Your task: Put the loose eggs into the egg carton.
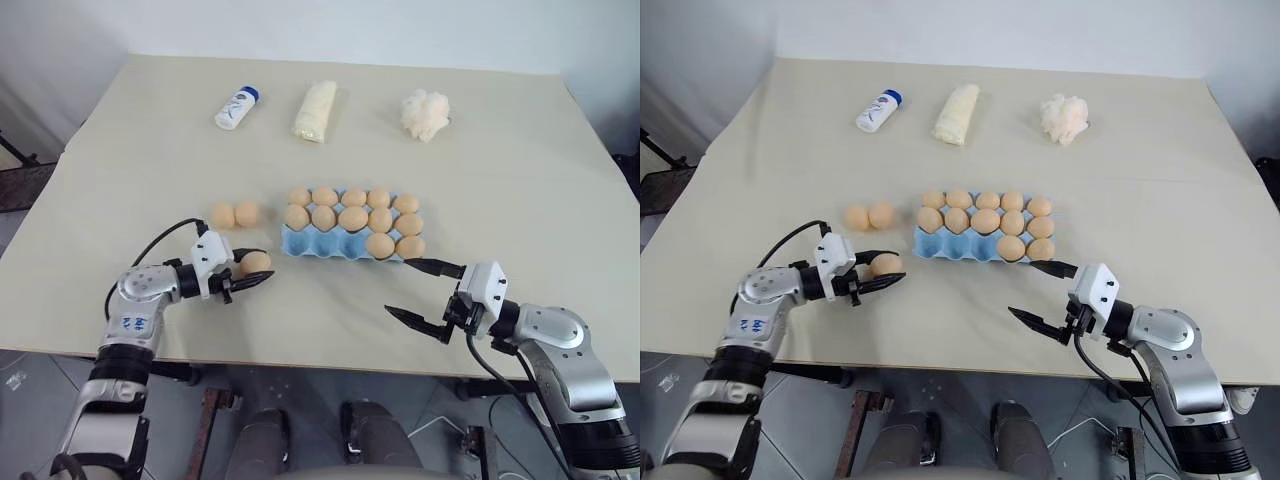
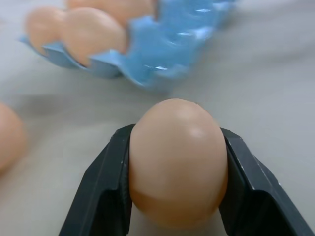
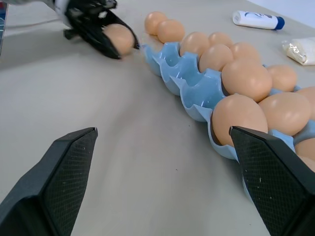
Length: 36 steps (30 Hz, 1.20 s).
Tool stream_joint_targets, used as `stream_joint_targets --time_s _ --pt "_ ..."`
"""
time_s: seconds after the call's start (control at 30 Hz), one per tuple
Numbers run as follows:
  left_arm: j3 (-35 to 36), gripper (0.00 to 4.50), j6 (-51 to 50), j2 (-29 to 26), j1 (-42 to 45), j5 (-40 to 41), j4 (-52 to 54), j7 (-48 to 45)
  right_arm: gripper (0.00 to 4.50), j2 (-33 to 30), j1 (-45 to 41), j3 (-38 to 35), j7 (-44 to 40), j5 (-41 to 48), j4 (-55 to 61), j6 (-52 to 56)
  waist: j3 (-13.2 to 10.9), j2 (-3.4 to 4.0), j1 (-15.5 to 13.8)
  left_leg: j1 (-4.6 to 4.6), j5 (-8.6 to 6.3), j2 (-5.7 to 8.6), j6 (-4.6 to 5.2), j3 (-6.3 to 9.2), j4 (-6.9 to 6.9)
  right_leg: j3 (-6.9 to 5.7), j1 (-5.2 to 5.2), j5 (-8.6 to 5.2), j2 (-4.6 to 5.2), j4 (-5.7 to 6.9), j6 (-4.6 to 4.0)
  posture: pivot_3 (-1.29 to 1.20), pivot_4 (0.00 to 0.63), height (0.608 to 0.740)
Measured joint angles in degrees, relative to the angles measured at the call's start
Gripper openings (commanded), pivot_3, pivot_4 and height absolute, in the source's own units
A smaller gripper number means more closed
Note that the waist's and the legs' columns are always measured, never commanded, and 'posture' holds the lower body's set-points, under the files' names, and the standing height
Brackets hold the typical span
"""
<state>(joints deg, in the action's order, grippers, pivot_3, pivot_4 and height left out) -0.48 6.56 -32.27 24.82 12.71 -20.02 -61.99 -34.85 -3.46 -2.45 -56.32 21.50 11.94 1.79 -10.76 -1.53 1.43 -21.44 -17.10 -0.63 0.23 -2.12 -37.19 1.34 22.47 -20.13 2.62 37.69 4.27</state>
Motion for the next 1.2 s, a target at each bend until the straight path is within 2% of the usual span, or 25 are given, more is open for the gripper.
stream_joint_targets --time_s 0.1,0.27,0.5,0.73,0.83,1.0,1.2 --pt "-0.7 2.05 -3.5 0.8 0.2 1.8 6.7 -0.6 4.50 -0.1 0.1 -0.1 0.1 0.0 0.5 0.1 0.0 0.00 -0.6 0.00 0.02 0.03 0.05 0.01 -0.08 -0.01 -0.13 0.00 0.04 -0.13 0.00 0.00 0.150 0.740" --pt "-6.0 2.05 -7.2 10.4 6.9 2.0 9.2 1.6 4.50 -1.2 1.9 -0.9 0.3 0.2 2.0 1.0 0.0 0.00 -1.4 -0.04 0.07 0.12 0.15 -0.01 -0.16 0.03 -0.16 0.06 0.06 -0.15 0.09 0.00 0.150 0.740" --pt "-11.1 2.05 -3.8 19.6 17.1 -3.2 -2.3 5.8 4.50 -3.5 10.7 -8.7 2.7 0.9 5.7 2.8 0.0 0.00 -1.2 -0.01 0.07 0.08 0.13 -0.15 -0.11 0.20 -0.07 0.07 -0.17 -0.07 0.11 0.00 0.150 0.740" --pt "-11.2 2.05 0.5 21.0 19.9 -5.3 -12.0 6.2 4.50 -3.1 15.1 -10.7 6.1 1.5 10.7 4.4 0.0 -0.02 -1.2 0.06 0.12 0.08 0.12 -0.20 -0.18 0.34 -0.11 0.10 -0.18 0.02 0.14 0.00 0.150 0.740" --pt "-11.1 2.80 0.7 21.1 19.9 -5.4 -12.8 6.2 4.50 -2.7 16.0 -11.0 7.2 1.7 12.0 4.7 0.0 -0.04 -1.3 0.04 0.12 0.09 0.12 -0.20 -0.17 0.34 -0.10 0.11 -0.16 0.00 0.14 0.00 0.150 0.740" --pt "-10.8 4.39 1.3 21.2 19.9 -5.5 -13.1 6.8 4.50 -2.7 16.6 -11.4 8.2 2.0 12.7 4.9 0.0 -0.04 -1.3 0.04 0.12 0.09 0.12 -0.21 -0.14 0.34 -0.08 0.11 -0.16 -0.02 0.14 0.00 0.150 0.740" --pt "-10.6 4.48 1.6 20.0 19.3 -5.9 -11.5 6.8 4.50 -2.7 15.2 -11.3 8.0 2.5 12.7 5.0 0.0 -0.03 -1.2 0.05 0.12 0.08 0.12 -0.21 -0.14 0.35 -0.09 0.11 -0.16 0.00 0.14 0.00 0.150 0.740"
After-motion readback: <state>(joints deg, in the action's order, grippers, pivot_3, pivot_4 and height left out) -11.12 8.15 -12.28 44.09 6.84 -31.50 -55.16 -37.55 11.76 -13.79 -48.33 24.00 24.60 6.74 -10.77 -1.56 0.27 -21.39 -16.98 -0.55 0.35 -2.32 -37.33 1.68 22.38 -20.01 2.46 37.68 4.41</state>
